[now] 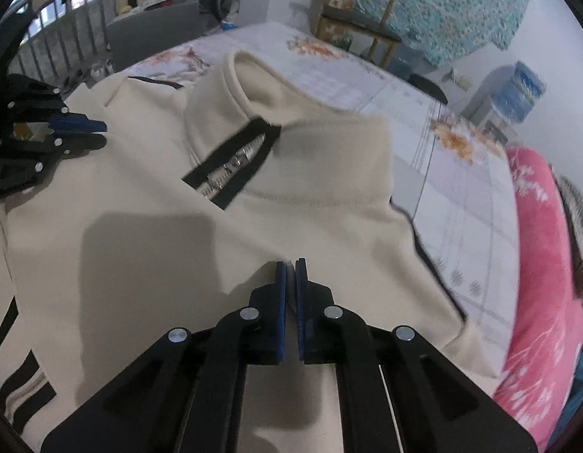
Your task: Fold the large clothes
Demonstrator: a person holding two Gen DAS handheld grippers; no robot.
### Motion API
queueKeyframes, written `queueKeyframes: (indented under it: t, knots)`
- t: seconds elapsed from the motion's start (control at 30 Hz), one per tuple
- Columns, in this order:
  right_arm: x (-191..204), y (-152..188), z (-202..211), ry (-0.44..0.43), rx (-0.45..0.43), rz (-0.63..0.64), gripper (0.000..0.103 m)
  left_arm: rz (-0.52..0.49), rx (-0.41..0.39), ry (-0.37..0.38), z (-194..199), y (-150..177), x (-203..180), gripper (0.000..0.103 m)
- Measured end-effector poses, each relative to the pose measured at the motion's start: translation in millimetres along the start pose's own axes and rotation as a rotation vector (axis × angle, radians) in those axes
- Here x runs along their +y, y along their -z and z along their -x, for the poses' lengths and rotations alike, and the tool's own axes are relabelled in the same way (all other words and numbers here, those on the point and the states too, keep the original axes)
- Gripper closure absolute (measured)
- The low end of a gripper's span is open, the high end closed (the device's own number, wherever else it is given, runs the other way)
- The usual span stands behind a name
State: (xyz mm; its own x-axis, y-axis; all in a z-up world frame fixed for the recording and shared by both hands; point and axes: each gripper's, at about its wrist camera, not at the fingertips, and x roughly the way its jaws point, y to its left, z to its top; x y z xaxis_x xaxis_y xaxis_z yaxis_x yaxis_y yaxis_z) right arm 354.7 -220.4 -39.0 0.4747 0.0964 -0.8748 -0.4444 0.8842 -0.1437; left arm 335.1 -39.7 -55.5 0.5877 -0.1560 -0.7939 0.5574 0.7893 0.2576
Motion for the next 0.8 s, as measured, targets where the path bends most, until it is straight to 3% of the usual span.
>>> queueKeyframes:
  t: [0.07,0.17,0.33,0.47,0.67,0.8]
  knots:
    - [-9,1,8,-0.019,-0.010,-0.049,0.089,0.013,0.007,-0.005,6,0,3,0.080]
    - [-32,9,39,-0.024,-0.057,-0.137,0.086,0.026,-0.021,-0.014,24,2,7,0.077]
    - [-54,45,91,-0.070,-0.104,-0.238,0.081,0.076,-0.034,0.119,53,17,6,0.077]
    - [-39,96,107,-0.136,-0.061,-0.243,0.081,0.169,0.046,0.228,54,46,-1,0.071]
    - [-27,168,88,-0.090,0.070,-0.273,0.084,0.285,0.041,0.241,57,72,2,0.062]
    - [-39,163,100,-0.088,0.041,-0.359,0.086,0.318,0.055,0.226,58,74,5,0.059]
